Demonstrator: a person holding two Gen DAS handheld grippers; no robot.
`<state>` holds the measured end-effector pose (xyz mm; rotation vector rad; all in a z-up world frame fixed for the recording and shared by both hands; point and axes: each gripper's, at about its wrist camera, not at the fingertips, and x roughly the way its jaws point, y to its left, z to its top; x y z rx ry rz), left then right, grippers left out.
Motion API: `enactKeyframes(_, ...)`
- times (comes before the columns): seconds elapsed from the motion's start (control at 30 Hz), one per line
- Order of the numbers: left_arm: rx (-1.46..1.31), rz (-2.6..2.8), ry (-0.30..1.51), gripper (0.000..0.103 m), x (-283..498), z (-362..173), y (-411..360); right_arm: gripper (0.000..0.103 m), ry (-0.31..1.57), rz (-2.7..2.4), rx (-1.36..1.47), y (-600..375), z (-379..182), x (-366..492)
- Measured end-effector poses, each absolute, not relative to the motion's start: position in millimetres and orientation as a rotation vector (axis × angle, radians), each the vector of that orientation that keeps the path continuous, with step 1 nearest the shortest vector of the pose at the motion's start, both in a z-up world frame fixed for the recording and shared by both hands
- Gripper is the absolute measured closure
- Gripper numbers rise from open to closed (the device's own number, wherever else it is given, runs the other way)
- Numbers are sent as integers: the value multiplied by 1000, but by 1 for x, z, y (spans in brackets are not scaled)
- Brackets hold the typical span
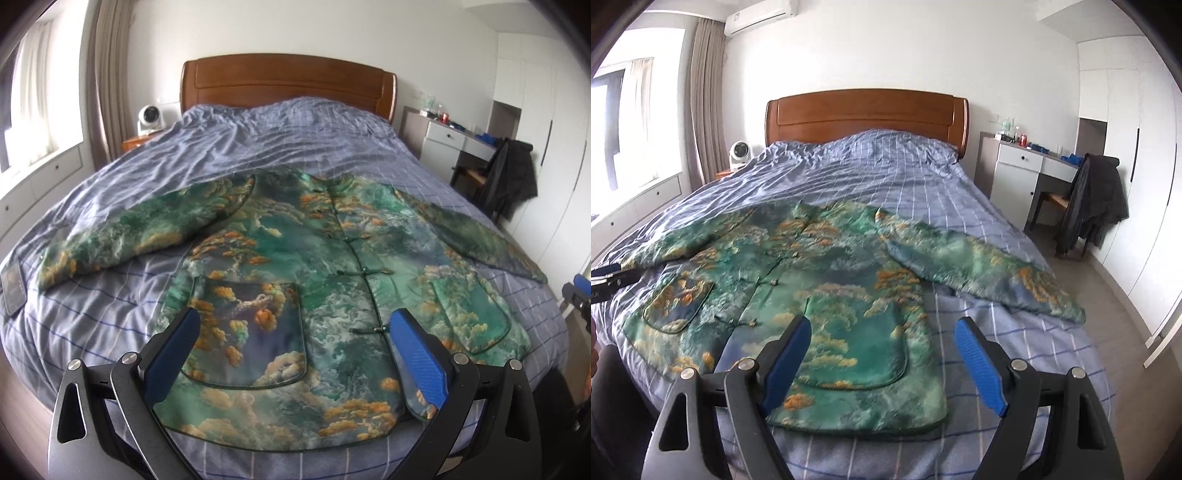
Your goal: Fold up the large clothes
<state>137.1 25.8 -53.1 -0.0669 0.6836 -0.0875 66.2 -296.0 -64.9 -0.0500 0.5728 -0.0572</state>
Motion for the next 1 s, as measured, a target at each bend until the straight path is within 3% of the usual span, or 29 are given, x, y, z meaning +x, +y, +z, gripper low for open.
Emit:
enactKeyframes(0.67, 26, -74, 730, 1, 139, -69, 9, 21, 621, -142, 34, -374, -74, 101)
enactKeyframes(1.0, 19, -75, 773, 1, 142, -81, 4, 21, 698, -316, 605, -569, -101, 130)
